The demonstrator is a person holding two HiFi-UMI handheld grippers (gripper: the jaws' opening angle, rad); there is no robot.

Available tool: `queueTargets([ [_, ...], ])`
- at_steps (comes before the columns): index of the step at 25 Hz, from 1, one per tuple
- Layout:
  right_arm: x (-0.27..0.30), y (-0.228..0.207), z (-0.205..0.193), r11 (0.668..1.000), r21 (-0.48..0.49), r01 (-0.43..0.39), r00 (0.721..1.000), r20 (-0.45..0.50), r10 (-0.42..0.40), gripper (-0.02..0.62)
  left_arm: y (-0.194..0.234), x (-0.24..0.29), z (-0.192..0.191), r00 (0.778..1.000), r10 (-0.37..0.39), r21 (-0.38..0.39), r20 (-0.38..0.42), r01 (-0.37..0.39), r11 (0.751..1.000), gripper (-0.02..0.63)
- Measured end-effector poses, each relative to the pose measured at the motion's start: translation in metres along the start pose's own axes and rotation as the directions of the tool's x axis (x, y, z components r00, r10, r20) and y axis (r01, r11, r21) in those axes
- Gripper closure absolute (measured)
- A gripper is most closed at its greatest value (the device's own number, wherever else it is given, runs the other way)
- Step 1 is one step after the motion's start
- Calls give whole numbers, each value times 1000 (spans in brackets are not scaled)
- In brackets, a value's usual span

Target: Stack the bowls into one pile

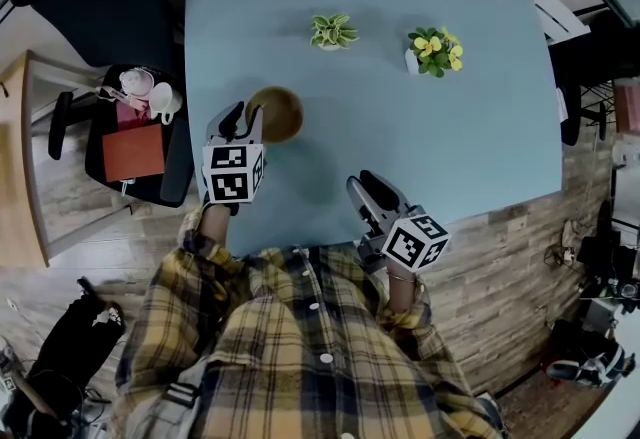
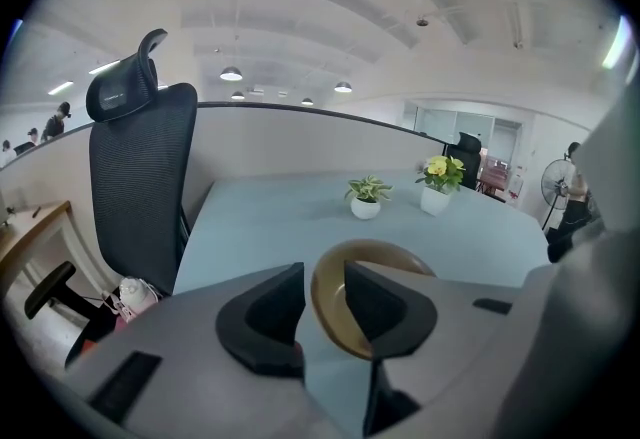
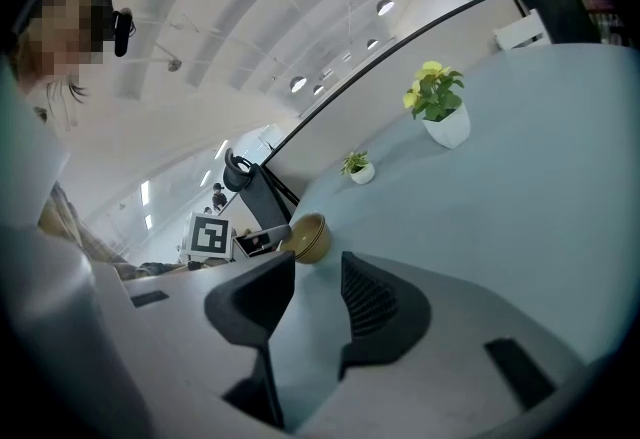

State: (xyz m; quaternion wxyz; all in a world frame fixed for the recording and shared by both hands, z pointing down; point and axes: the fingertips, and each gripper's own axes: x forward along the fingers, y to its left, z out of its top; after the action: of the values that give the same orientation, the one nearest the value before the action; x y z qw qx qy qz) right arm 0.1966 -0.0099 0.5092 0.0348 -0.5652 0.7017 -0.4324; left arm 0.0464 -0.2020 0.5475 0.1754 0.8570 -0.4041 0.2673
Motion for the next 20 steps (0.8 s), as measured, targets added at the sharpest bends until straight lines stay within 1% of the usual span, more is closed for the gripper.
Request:
queueTargets([
  [7,2,10,6,999,-32,-25,1000,5,25,446,1,-12,9,999,15,15,34,-15,1000,469],
  [10,3,17,13,997,-71,-39,999,3,39,446,3,-27,21,997,26,17,76,-27,1000,469],
  [13,4,28,25,989,-131,-69,997,16,72,446,7,-46,34,992,34,-2,123,-34,999,469],
  [16,3,44,40,973,-205,-109,992,39,120,446,10,-70,45,986,48,-10,162,-47,999,472],
  [20,2,61,59,941,-317,-114,989,49,137,446,2,-103,56,975,46,-23,218,-42,999,476],
])
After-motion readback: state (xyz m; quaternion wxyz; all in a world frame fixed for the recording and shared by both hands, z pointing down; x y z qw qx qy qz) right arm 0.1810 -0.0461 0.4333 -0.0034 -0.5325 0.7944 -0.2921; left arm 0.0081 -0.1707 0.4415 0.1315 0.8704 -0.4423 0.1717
